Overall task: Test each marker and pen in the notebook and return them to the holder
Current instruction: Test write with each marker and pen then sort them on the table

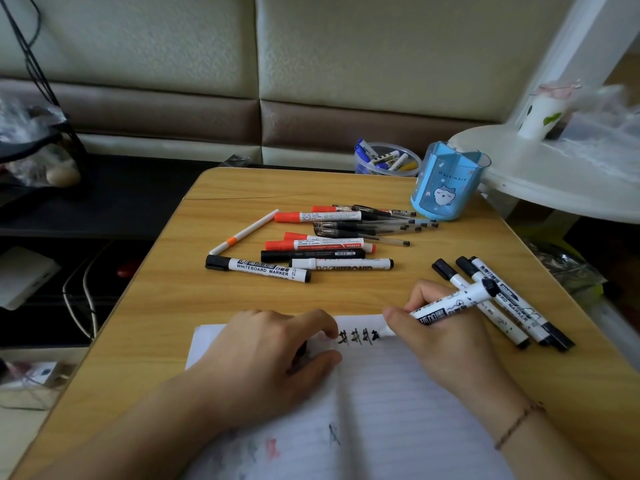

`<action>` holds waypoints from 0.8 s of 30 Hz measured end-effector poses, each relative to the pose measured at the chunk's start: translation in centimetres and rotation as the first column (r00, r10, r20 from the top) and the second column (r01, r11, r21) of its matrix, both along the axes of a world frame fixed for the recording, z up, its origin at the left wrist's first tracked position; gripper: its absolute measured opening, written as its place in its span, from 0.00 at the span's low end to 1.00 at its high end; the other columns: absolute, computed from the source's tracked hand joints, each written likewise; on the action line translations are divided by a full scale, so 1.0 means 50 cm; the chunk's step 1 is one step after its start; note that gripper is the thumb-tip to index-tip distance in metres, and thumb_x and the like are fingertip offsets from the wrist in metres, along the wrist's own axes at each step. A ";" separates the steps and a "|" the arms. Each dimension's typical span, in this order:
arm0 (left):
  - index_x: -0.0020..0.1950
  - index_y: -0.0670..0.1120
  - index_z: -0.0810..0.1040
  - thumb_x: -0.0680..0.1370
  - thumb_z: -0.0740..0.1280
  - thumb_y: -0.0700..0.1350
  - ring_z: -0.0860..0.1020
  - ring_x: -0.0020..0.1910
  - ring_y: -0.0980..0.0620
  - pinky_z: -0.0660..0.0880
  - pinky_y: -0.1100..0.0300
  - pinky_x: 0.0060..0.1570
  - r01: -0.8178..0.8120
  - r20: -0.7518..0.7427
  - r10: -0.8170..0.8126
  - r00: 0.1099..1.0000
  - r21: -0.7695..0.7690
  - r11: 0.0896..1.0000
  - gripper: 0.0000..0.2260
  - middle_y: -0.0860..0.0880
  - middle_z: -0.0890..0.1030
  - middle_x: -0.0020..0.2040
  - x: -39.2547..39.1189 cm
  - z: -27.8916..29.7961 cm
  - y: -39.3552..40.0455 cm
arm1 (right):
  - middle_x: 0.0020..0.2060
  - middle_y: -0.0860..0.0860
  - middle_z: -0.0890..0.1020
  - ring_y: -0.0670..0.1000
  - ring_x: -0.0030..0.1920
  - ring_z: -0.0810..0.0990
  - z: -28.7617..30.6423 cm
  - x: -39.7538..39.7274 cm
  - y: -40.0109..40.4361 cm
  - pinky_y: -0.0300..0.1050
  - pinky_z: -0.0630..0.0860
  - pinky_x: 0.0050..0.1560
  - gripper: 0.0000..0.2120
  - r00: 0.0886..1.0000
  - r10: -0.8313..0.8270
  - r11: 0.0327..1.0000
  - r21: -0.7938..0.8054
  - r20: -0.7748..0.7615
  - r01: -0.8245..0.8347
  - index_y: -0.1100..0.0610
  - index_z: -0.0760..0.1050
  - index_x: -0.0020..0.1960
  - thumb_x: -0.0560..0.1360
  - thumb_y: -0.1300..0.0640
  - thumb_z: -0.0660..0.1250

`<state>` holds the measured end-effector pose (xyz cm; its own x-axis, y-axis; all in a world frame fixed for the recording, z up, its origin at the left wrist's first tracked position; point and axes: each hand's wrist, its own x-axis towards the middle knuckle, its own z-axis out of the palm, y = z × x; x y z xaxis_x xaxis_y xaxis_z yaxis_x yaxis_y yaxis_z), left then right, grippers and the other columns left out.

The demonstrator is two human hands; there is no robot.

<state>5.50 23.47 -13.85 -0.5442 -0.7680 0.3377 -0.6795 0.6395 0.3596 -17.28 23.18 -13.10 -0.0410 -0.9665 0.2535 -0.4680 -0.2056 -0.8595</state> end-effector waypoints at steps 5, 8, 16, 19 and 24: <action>0.59 0.53 0.75 0.73 0.67 0.50 0.73 0.38 0.60 0.70 0.63 0.32 0.063 0.009 -0.063 0.998 -0.040 0.997 0.14 0.61 0.72 0.39 0.002 0.016 -0.001 | 0.20 0.47 0.68 0.43 0.22 0.64 0.006 -0.001 0.000 0.34 0.61 0.22 0.17 1.000 -0.008 1.000 0.017 -0.004 0.008 0.61 0.68 0.30 0.71 0.62 0.73; 0.65 0.48 0.69 0.73 0.62 0.38 0.68 0.48 0.63 0.67 0.70 0.47 0.158 -0.089 -0.155 0.984 0.018 0.987 0.21 0.64 0.65 0.49 0.002 0.020 -0.001 | 0.20 0.47 0.70 0.47 0.23 0.66 0.006 -0.004 -0.001 0.38 0.62 0.23 0.17 0.999 -0.006 0.999 0.037 0.033 0.005 0.61 0.68 0.29 0.70 0.64 0.74; 0.63 0.59 0.57 0.79 0.61 0.41 0.77 0.50 0.58 0.73 0.66 0.52 0.188 -0.336 -0.107 0.936 0.218 0.958 0.20 0.61 0.78 0.54 -0.004 0.000 0.003 | 0.33 0.55 0.81 0.52 0.31 0.76 0.027 -0.010 0.027 0.39 0.68 0.26 0.12 0.850 0.276 0.956 -0.036 0.448 -0.292 0.54 0.83 0.46 0.69 0.47 0.69; 0.54 0.61 0.59 0.78 0.66 0.43 0.78 0.43 0.53 0.75 0.61 0.46 0.114 -0.366 -0.006 0.931 0.274 0.955 0.19 0.59 0.80 0.48 -0.003 0.002 0.001 | 0.28 0.58 0.78 0.56 0.28 0.75 0.026 -0.012 0.030 0.41 0.66 0.27 0.13 0.788 0.288 0.953 -0.083 0.545 -0.291 0.53 0.83 0.45 0.68 0.53 0.60; 0.52 0.62 0.64 0.77 0.70 0.40 0.78 0.40 0.54 0.70 0.71 0.37 0.013 -0.347 0.082 0.934 0.263 0.965 0.20 0.59 0.81 0.47 -0.001 0.009 0.000 | 0.24 0.56 0.77 0.54 0.25 0.73 0.031 -0.011 0.032 0.39 0.68 0.26 0.05 0.809 0.246 0.965 -0.060 0.534 -0.254 0.52 0.78 0.36 0.63 0.52 0.66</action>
<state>5.43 23.48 -13.41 -0.3976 -0.8701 0.2912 -0.4982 0.4712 0.7279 -17.81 24.78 -11.53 0.0779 -0.9650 0.2502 0.1295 -0.2391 -0.9623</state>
